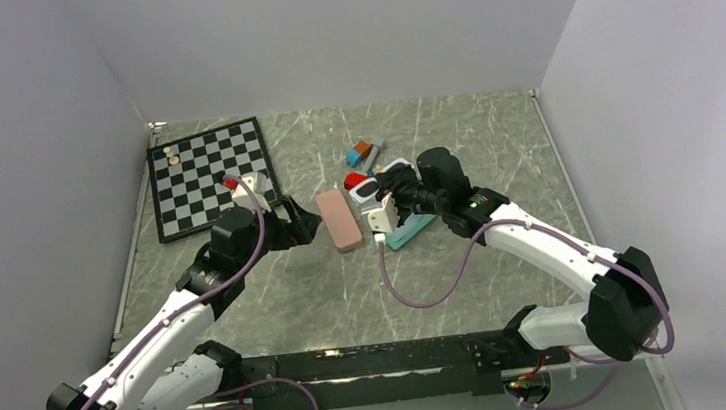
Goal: Organize the sunglasses
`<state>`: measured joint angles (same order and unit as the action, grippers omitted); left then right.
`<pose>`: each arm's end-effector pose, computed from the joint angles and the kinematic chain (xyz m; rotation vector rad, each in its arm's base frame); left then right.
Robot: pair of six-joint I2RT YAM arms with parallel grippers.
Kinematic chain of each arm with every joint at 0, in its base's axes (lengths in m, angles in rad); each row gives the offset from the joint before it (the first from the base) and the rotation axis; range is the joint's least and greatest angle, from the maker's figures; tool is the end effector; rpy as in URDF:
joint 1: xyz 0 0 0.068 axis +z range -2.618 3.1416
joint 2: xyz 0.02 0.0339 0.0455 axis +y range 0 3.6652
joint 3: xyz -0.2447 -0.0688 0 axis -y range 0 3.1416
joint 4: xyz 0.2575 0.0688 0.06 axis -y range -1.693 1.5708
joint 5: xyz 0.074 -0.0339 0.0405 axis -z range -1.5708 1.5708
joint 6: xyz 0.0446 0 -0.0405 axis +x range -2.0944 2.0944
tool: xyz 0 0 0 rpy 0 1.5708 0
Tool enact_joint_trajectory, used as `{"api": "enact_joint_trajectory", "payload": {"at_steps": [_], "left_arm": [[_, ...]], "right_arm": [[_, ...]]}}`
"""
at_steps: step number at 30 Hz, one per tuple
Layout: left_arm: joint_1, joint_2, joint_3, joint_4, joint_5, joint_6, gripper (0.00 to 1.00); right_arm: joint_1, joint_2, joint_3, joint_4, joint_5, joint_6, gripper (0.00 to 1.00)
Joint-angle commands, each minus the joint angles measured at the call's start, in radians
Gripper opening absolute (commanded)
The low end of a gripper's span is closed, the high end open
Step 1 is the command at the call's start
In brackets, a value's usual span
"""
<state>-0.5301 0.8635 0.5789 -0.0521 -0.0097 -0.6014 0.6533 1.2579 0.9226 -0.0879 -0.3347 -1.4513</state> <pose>0.2046 -0.1194 0.2456 -0.0774 1.9790 -0.7451 0.2400 0.2022 0.2706 -1.8105 0.7863 -0.1873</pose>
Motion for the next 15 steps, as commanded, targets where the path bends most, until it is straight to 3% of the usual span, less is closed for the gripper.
{"api": "enact_joint_trajectory", "payload": {"at_steps": [1,5,9,15], "left_arm": [[0.018,0.064,0.090,-0.011,-0.033,0.035,0.99],[0.019,0.121,0.095,0.012,-0.049,0.028,0.99],[0.021,0.187,0.117,0.080,-0.002,0.043,0.99],[0.021,0.342,0.208,0.121,0.069,0.074,0.99]], "right_arm": [[-0.016,0.040,-0.009,-0.167,0.000,-0.114,0.20],[-0.030,0.027,-0.116,-0.154,0.019,-0.129,0.19],[-0.072,0.058,-0.162,-0.121,-0.055,-0.095,0.19],[-0.114,0.212,-0.243,0.154,0.004,-0.098,0.18]]}}
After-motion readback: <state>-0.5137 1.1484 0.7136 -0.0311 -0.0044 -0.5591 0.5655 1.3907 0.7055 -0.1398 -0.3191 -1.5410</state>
